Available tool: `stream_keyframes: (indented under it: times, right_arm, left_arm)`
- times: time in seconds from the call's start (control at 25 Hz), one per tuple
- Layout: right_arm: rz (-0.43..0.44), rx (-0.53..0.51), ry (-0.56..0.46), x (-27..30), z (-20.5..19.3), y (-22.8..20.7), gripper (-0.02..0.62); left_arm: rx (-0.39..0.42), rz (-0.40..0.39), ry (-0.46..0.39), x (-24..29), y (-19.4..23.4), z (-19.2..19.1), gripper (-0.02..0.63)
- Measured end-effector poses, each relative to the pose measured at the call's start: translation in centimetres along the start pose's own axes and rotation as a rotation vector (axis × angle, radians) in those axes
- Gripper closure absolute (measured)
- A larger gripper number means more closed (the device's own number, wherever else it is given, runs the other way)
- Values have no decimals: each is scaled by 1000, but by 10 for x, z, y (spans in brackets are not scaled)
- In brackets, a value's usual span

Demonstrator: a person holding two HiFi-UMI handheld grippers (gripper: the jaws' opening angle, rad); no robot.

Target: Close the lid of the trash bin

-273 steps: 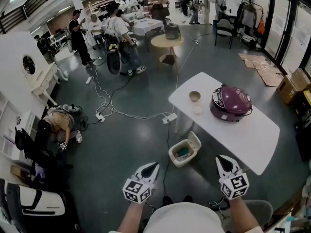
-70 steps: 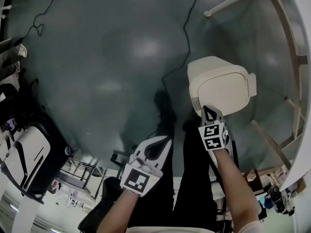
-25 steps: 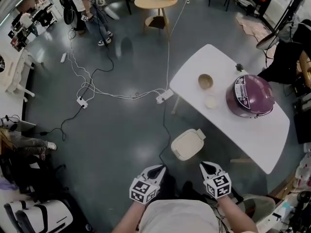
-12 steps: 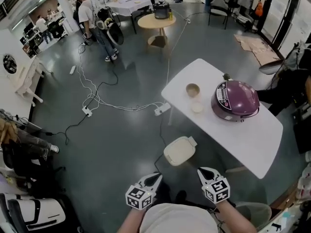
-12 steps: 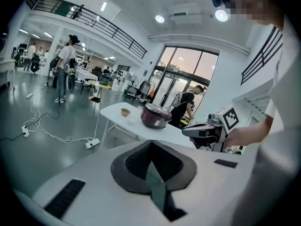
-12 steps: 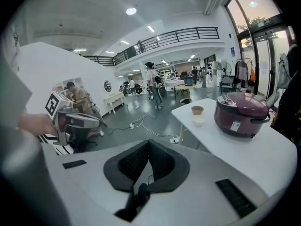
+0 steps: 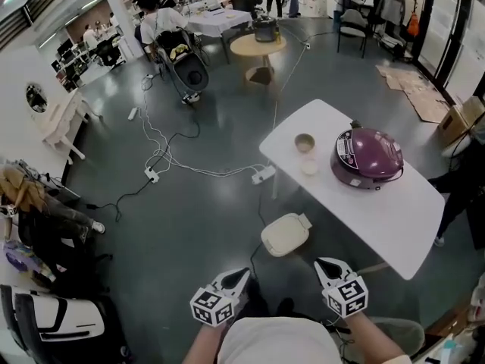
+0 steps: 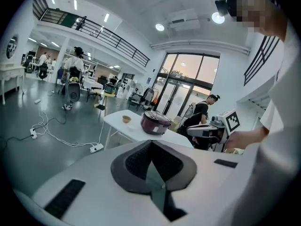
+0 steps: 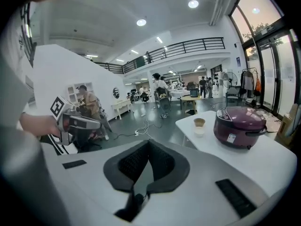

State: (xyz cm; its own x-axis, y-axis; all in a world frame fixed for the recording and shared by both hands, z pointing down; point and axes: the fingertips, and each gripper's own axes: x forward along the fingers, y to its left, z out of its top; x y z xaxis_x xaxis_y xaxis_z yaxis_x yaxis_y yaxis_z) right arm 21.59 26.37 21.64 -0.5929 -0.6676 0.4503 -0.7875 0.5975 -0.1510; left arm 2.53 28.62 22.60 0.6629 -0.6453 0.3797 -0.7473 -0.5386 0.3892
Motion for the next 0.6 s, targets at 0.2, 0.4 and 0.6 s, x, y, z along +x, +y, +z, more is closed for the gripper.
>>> stream_keyframes:
  times: [0.2, 0.4, 0.6]
  right_arm:
    - [-35, 14, -25, -8, 4, 5, 583]
    - [-76, 20, -44, -6, 7, 22, 583]
    - [-102, 18, -77, -7, 19, 44, 583]
  left_arm:
    - [43, -2, 17, -15, 1, -2, 589]
    - [82, -25, 7, -36, 12, 4, 589]
    - [96, -50, -23, -56, 16, 16, 589]
